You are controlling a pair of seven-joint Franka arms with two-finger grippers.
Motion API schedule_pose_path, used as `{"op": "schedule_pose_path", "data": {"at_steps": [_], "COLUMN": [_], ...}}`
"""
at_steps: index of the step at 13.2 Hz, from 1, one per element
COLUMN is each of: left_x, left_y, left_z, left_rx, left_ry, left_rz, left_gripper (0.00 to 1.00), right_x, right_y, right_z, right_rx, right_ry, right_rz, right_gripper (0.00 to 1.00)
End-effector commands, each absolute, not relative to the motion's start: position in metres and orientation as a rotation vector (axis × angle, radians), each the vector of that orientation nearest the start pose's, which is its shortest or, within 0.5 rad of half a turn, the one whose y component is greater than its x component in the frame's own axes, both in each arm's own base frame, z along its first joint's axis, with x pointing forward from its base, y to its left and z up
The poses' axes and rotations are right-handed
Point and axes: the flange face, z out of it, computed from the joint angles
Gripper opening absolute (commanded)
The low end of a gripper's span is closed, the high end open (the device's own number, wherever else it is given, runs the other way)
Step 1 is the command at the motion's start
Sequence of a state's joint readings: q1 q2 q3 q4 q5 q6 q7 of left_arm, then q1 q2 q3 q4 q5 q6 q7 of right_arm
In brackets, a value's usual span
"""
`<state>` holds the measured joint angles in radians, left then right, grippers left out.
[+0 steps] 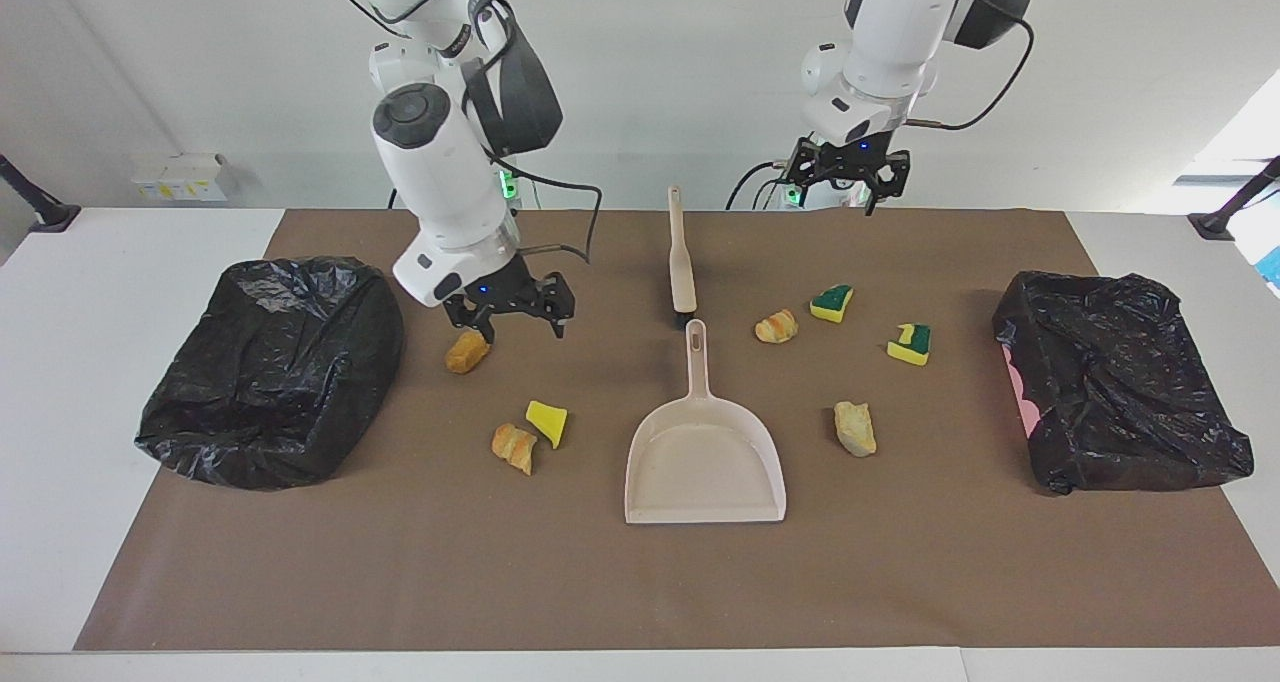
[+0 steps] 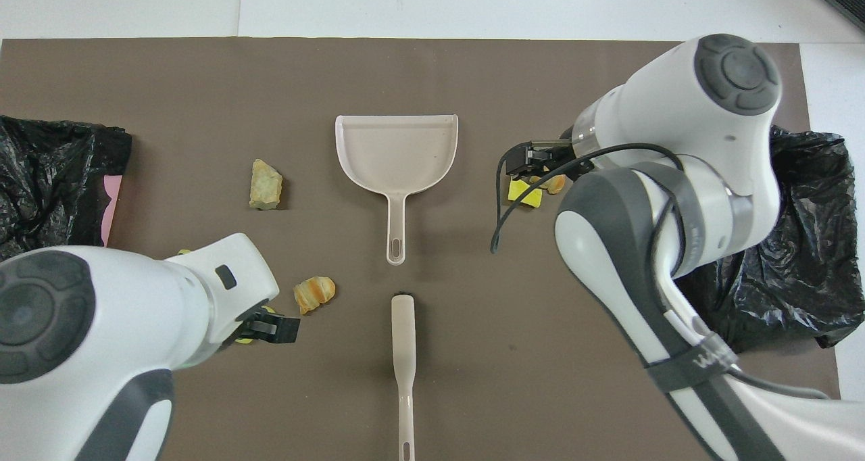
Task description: Sweep and dump trash in bin
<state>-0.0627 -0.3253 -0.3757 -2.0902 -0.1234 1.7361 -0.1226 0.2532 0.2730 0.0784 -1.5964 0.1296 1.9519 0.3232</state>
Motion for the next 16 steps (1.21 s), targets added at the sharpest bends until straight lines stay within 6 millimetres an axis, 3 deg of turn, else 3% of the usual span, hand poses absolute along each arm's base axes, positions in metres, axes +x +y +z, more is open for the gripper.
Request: {"op": "schedule_pose_path", "data": {"at_steps": [1, 3, 6, 8, 10, 13, 15, 16], "left_x": [0.364, 0.341, 0.312, 0.289, 0.265, 0.239, 0.235, 0.234], "left_y": [-0.238, -0.258, -0.292, -0.322, -0.341, -0.356, -0.362, -0.363], "left_z": [0.518, 0.497, 0.457, 0.434, 0.399, 0.369, 0.357, 0.349], "left_rx": [-3.111, -3.110, -3.084, -3.062, -3.077, -3.094, -3.149, -3.148], "left_ry": [0.376, 0.388, 0.347, 0.328, 0.263, 0.278, 0.244, 0.248], "left_rz": [0.034, 0.043, 0.028, 0.014, -0.047, 0.025, 0.070, 0.112], "left_gripper": [1.00, 1.00, 1.00, 1.00, 1.00, 1.00, 0.99, 0.92], "right_x": [0.612, 0.609, 0.598, 0.593, 0.592, 0.587, 0.586, 0.585], "right_y": [0.262, 0.290, 0.334, 0.359, 0.379, 0.407, 0.416, 0.415], "right_z": [0.465, 0.448, 0.425, 0.401, 0.382, 0.348, 0.342, 0.341], "right_rx": [-2.935, -2.928, -2.934, -2.964, -2.966, -3.000, -3.025, -3.032], "right_ry": [0.169, 0.216, 0.145, 0.213, 0.283, 0.237, 0.201, 0.201], "right_rz": [-0.079, -0.095, -0.096, -0.082, -0.108, -0.135, -0.161, -0.150], "right_gripper": [1.00, 1.00, 1.00, 1.00, 1.00, 1.00, 1.00, 1.00]}}
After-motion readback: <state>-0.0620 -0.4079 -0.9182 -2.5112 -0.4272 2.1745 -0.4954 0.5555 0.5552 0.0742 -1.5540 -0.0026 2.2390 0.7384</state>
